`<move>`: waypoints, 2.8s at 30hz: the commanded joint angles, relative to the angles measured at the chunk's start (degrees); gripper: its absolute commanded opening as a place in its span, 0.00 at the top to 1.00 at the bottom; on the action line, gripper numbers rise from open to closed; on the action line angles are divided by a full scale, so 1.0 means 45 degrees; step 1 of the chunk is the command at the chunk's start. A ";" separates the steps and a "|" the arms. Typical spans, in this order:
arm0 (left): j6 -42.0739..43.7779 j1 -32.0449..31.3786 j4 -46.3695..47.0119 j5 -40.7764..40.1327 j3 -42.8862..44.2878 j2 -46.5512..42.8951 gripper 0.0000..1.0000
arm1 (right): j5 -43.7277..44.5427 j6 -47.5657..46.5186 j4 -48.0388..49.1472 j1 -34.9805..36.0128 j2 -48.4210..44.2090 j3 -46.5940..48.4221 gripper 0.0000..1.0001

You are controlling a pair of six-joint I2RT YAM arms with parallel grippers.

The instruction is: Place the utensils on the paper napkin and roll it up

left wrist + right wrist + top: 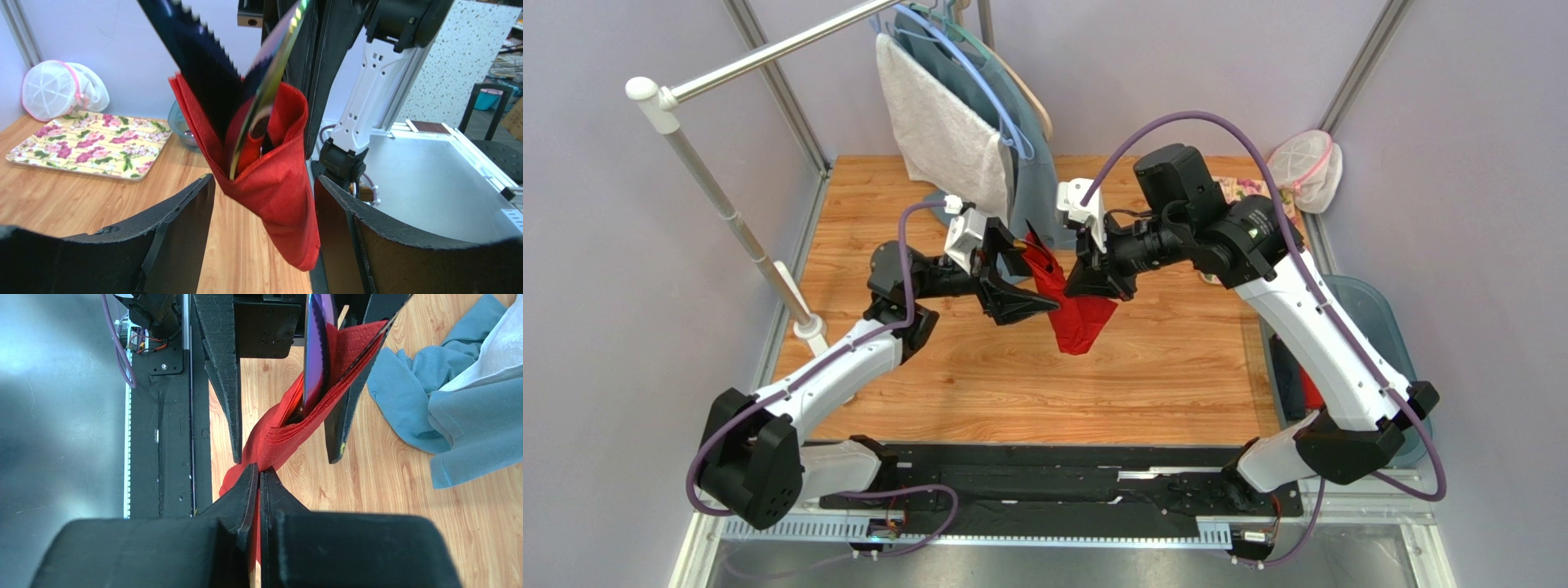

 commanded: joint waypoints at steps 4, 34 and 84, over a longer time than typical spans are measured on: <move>-0.0284 -0.0212 0.1131 0.0005 0.0471 -0.0379 0.37 | 0.0411 -0.0027 0.1342 0.0125 -0.0553 0.0157 1.00; -0.4752 0.1114 0.2517 0.0182 0.2500 0.1728 1.00 | 0.2599 0.2394 0.2594 -0.0772 -0.1510 -0.1094 0.28; -0.4033 0.1233 -0.0060 -0.0405 0.3536 0.0070 1.00 | -0.4138 0.6517 0.5034 -0.4485 -0.0731 -0.2716 1.00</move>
